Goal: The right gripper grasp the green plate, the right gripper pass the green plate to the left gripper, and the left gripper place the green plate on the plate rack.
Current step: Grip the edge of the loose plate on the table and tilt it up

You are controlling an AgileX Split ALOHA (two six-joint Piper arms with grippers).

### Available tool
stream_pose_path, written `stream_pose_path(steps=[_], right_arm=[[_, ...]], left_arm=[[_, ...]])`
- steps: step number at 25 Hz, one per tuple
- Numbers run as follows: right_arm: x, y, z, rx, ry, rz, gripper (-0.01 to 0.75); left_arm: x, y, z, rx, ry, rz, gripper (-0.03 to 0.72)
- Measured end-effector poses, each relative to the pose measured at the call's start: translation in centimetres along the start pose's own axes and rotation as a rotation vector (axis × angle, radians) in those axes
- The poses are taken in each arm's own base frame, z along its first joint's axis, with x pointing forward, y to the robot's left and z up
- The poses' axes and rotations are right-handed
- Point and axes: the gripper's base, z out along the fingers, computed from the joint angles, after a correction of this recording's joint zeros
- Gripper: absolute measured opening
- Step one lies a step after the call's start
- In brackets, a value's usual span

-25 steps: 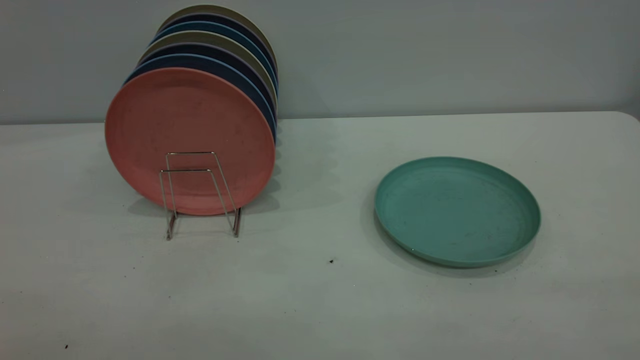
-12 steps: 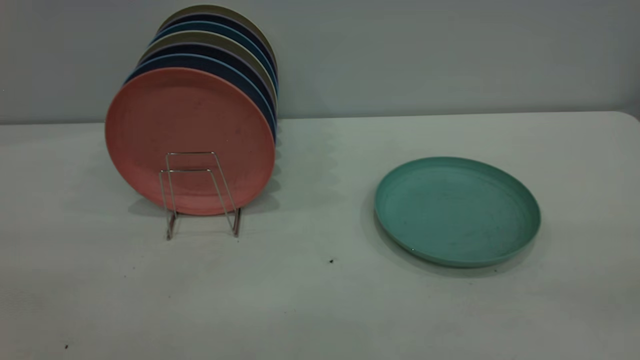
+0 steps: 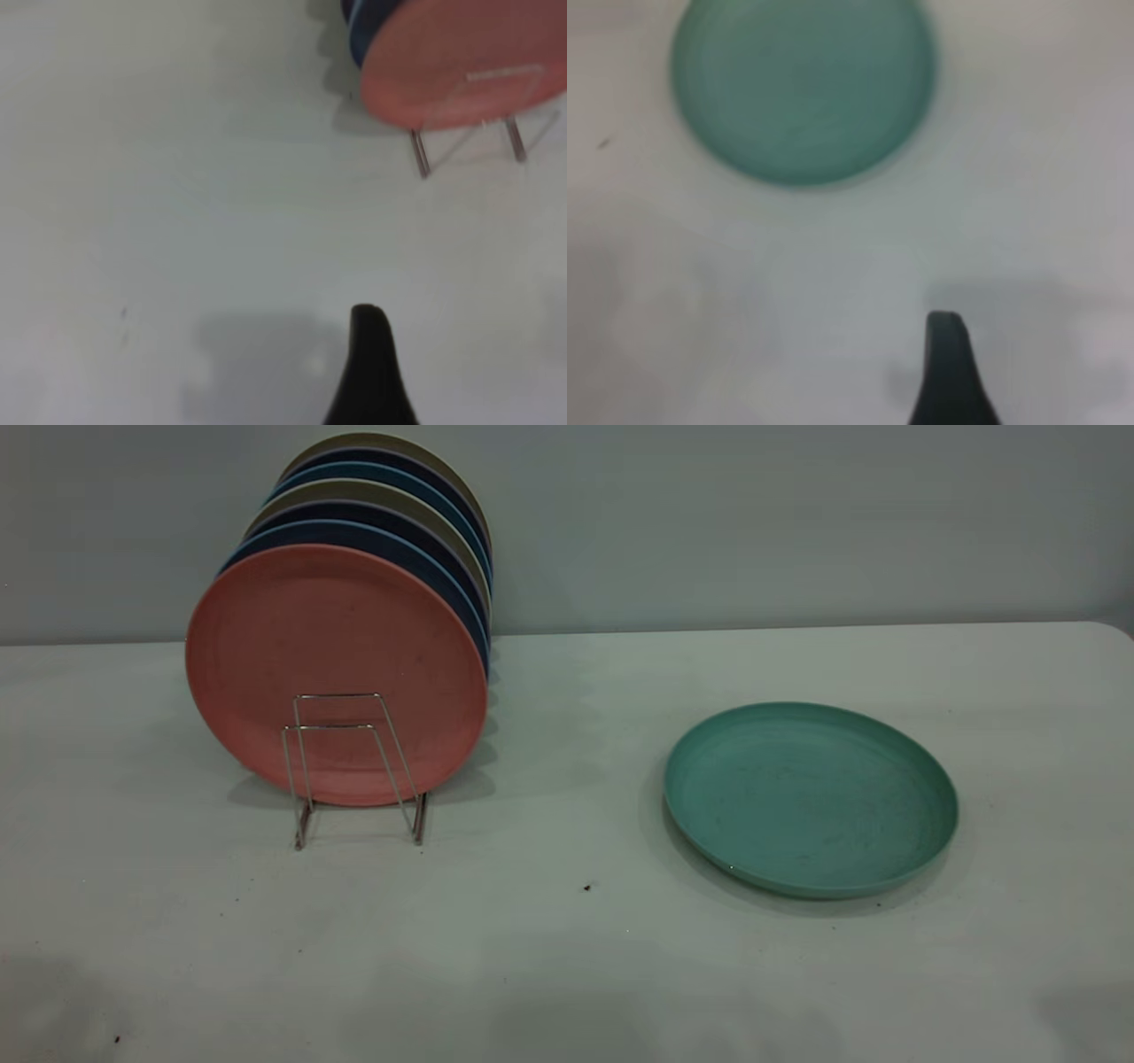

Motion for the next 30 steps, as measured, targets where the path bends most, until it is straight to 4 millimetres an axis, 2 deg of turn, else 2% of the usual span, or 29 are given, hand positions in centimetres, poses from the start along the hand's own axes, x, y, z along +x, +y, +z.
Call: stream_pose_path(steps=[5,9,13,19,22,26,30], right_arm=[[-1.4,0.7,6.3,-0.153,0.136,0.02,0.542],[-2.1,0.7,11.0,-0.255,0.187,0.046,0.542],[-2.4,-0.9,14.6,-0.291,0.213,0.12,0.542],[-2.6,-5.3,19.1,-0.309,0.233,0.273,0.542],[-2.5,-7.1,21.4,-0.311,0.242,0.332,0.542],[-2.3,-8.6,24.3,-0.309,0.256,0.363,0.542],[-2.0,-9.1,26.9,-0.334,0.286,0.38,0.542]], left_arm=[[-2.7,-1.2,5.0,0.11,0.039,0.038,0.593],[-4.3,-4.4,8.8,0.243,0.087,0.105,0.593],[-5.1,-8.4,12.8,0.351,0.139,0.153,0.593],[-5.0,-14.5,18.9,0.442,0.219,0.198,0.593],[-4.5,-16.7,21.7,0.457,0.245,0.218,0.593],[-3.5,-18.3,24.5,0.478,0.293,0.195,0.593],[-3.0,-18.5,25.4,0.484,0.315,0.17,0.593]])
